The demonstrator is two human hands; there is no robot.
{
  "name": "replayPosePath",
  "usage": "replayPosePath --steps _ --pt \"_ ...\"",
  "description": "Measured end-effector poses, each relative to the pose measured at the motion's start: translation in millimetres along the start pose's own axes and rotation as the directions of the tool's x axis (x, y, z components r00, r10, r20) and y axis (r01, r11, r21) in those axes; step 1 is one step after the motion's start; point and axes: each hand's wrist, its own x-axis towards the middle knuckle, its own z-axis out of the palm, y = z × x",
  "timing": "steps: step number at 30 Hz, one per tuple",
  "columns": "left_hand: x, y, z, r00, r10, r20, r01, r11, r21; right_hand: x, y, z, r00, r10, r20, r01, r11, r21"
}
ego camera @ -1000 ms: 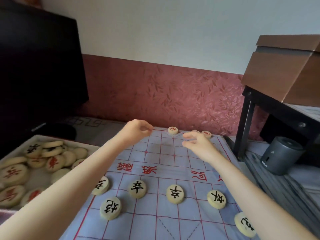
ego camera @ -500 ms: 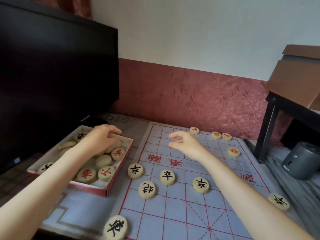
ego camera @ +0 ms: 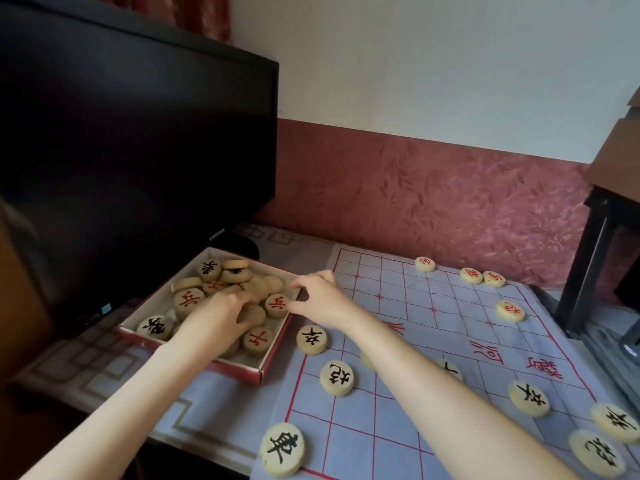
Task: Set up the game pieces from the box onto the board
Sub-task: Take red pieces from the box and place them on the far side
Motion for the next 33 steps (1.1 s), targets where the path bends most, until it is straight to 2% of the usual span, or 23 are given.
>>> replayPosePath --steps 4,9,14,17,19,22,25,29,33 --pt "2.3 2.0 5.2 0.995 0.085 0.056 -0.091 0.99 0.104 11.4 -6.4 11.3 1.0 0.011 -0.022 -0.013 0.996 -0.088" --pt "11.0 -6.6 1.7 0.981 0.09 0.169 -0.123 0.972 0.198 13.6 -11.7 16.2 0.996 0.084 0.023 -0.081 0.99 -0.111" --pt "18.8 -8.4 0.8 0.98 0.114 0.164 -0.156 0.95 0.271 14.6 -16.9 16.2 0.998 0.05 -0.028 -0.054 0.979 -0.199" --pt "17.1 -14.7 2.9 0.978 0.184 0.095 -0.199 0.962 0.185 16.6 -16.2 17.6 0.997 0.029 -0.068 -0.043 0.976 -0.212" --pt "15.2 -16.1 4.7 0.982 0.189 -0.007 -0.187 0.973 0.136 16.7 -14.8 18.8 0.995 0.022 -0.102 -0.041 0.982 -0.186" --pt "8.8 -14.7 1.4 0.984 0.143 -0.108 -0.137 0.988 0.067 15.0 -11.7 18.2 0.986 0.006 -0.166 -0.022 0.995 -0.093" --pt "2.8 -9.5 -5.0 0.983 0.081 -0.163 -0.097 0.991 -0.09 13.1 -7.7 14.7 0.977 -0.018 -0.212 0.013 1.0 -0.023" --pt "2.8 -1.8 -13.3 0.987 -0.013 -0.158 -0.048 0.926 -0.374 12.9 -0.3 8.7 0.973 -0.015 -0.231 0.035 0.996 0.083" --pt "2.1 6.0 -17.9 0.983 -0.043 -0.177 -0.047 0.877 -0.478 5.1 2.4 -0.1 0.969 -0.053 -0.242 0.099 0.978 0.182"
